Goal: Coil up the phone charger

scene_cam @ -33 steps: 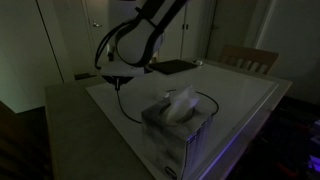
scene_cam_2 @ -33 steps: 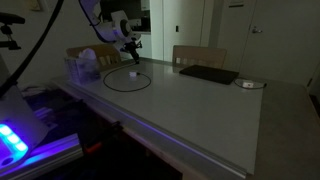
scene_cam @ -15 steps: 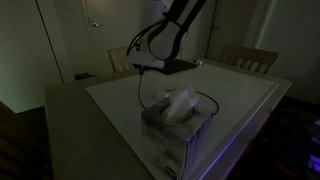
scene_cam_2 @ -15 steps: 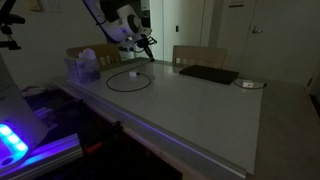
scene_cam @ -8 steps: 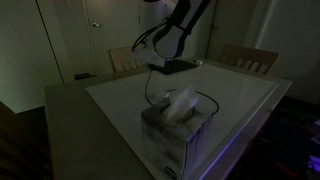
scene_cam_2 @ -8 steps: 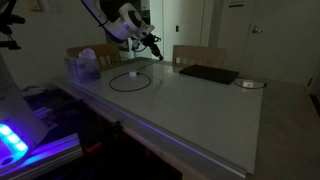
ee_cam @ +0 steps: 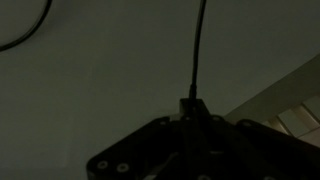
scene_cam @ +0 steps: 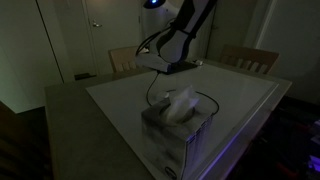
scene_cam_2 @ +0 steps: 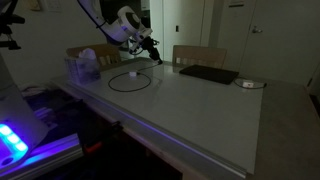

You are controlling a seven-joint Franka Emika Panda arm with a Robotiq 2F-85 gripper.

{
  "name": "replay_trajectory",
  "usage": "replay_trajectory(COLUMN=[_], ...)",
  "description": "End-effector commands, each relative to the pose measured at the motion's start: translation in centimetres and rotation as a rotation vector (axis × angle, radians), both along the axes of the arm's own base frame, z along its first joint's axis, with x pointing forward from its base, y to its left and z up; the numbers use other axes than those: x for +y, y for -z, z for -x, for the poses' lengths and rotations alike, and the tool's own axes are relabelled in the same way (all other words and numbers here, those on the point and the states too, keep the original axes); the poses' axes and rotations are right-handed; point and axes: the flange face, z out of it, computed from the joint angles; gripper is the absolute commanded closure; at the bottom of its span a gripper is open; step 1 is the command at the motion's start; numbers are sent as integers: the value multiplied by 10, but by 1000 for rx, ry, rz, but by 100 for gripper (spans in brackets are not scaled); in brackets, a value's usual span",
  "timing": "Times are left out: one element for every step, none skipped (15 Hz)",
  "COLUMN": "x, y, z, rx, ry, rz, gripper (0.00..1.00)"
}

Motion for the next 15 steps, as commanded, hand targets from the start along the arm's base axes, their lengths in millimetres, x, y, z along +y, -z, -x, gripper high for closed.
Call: replay_trajectory(x=[-17, -24, -33, -40, -47, -54, -61, -67, -72, -77, -81, -85, -88, -90, -91], y=[-2, 0, 0, 0, 1, 1, 2, 2, 2, 2, 2, 2, -1, -1, -2], z=[-2, -1, 0, 2, 6, 9, 11, 13, 15, 16, 16, 17, 19, 20, 21], rx=[-27, -37, -41, -41, -42, -44, -47, -50, -52, -57, -60, -63, -66, -66, -60], ry=[111, 154, 209, 262, 310, 364, 412, 458, 502, 539, 574, 603, 627, 645, 657], rz=[1, -1, -1, -3, -3, 0, 3, 7, 11, 14, 19, 21, 23, 23, 25], gripper=[98, 98, 98, 98, 98, 98, 98, 98, 98, 98, 98, 98, 98, 98, 98])
